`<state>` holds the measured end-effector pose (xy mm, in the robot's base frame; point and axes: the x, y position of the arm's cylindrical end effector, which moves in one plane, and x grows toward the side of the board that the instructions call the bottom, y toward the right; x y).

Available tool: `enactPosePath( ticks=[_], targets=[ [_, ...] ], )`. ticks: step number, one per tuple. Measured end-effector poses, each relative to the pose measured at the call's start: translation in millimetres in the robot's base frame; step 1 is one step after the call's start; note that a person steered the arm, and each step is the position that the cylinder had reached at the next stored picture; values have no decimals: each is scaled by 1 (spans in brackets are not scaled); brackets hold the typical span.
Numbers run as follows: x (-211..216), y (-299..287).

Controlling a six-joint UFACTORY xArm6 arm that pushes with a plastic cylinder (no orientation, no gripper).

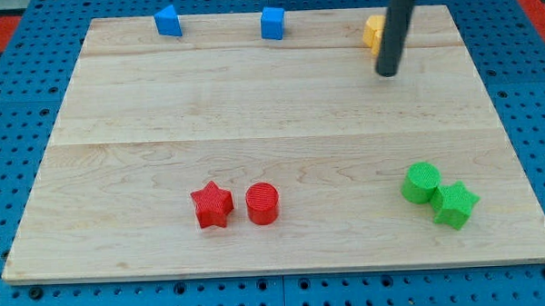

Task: Separate the yellow blocks

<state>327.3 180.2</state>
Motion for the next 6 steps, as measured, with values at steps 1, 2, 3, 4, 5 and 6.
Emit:
enactPosePath(
  ticks=[1, 2, 3, 4, 5, 6],
  targets=[
    [-15, 25],
    [-35, 12],
    [-56, -24],
    [-64, -42],
    [-66, -42],
    [-75, -42]
  ],
)
